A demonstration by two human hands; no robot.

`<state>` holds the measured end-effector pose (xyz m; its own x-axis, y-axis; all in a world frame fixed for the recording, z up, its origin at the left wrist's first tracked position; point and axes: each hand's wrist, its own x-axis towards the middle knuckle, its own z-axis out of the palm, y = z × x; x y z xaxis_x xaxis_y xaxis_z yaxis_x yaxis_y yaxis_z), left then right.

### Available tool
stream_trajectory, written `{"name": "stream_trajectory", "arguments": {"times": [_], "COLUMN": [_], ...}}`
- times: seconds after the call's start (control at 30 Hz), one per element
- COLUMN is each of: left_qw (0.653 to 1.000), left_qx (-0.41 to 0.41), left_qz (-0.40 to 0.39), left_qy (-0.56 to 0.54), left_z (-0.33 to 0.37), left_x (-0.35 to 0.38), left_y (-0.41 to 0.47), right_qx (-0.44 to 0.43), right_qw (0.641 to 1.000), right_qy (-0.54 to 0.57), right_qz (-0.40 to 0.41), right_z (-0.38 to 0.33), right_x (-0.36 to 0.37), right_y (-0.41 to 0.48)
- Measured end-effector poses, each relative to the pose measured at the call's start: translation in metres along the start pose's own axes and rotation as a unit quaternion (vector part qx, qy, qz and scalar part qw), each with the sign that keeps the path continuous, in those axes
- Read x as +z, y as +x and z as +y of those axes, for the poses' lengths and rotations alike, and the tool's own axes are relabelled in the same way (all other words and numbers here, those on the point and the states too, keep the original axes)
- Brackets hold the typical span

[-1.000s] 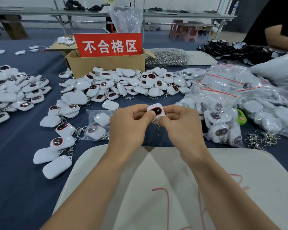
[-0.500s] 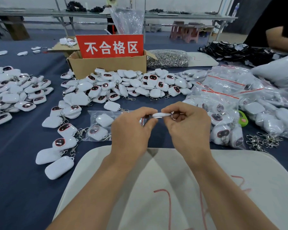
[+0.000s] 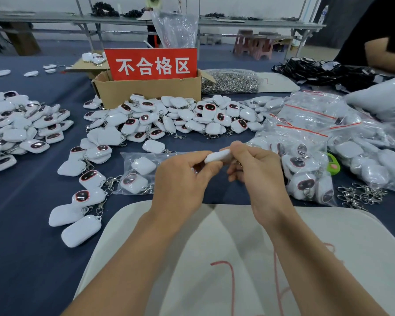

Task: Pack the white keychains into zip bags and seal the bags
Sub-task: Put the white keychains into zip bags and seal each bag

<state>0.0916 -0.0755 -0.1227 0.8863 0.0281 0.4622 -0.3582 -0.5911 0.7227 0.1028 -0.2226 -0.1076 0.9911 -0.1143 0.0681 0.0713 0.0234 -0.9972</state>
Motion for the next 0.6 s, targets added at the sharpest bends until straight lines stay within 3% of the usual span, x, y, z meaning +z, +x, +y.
{"name": "stream_trajectory", "arguments": {"times": [0.13,0.3,0.4,0.5,0.6], "left_qw": [1.0,0.996,0.995,0.99,0.963], "left_qx": [-0.008,-0.067,-0.075,-0.061,-0.092], "left_qz": [-0.002,0.054,0.068,0.06,0.024], "left_qy": [0.01,-0.014,0.006,0.111,0.251], "left_z": [-0.002,0.0,-0.004,-0.005,-0.01], "left_x": [0.001,0.0,-0.002,-0.001,0.001], "left_y": [0.0,0.002,0.002,0.003,0.004], "right_qx": [-0.027,-0.022,0.022,0.05,0.068], "right_qw": [0.998,0.999,0.999,0.996,0.993], "right_qy": [0.004,-0.036,0.001,0.049,0.07], "right_qz": [-0.056,0.017,0.046,0.059,0.063], "right_z": [-0.002,0.004,0.005,0.004,0.004], "right_x": [0.0,0.001,-0.001,-0.001,-0.002], "right_y": [-0.003,0.0,0.003,0.005,0.004]}}
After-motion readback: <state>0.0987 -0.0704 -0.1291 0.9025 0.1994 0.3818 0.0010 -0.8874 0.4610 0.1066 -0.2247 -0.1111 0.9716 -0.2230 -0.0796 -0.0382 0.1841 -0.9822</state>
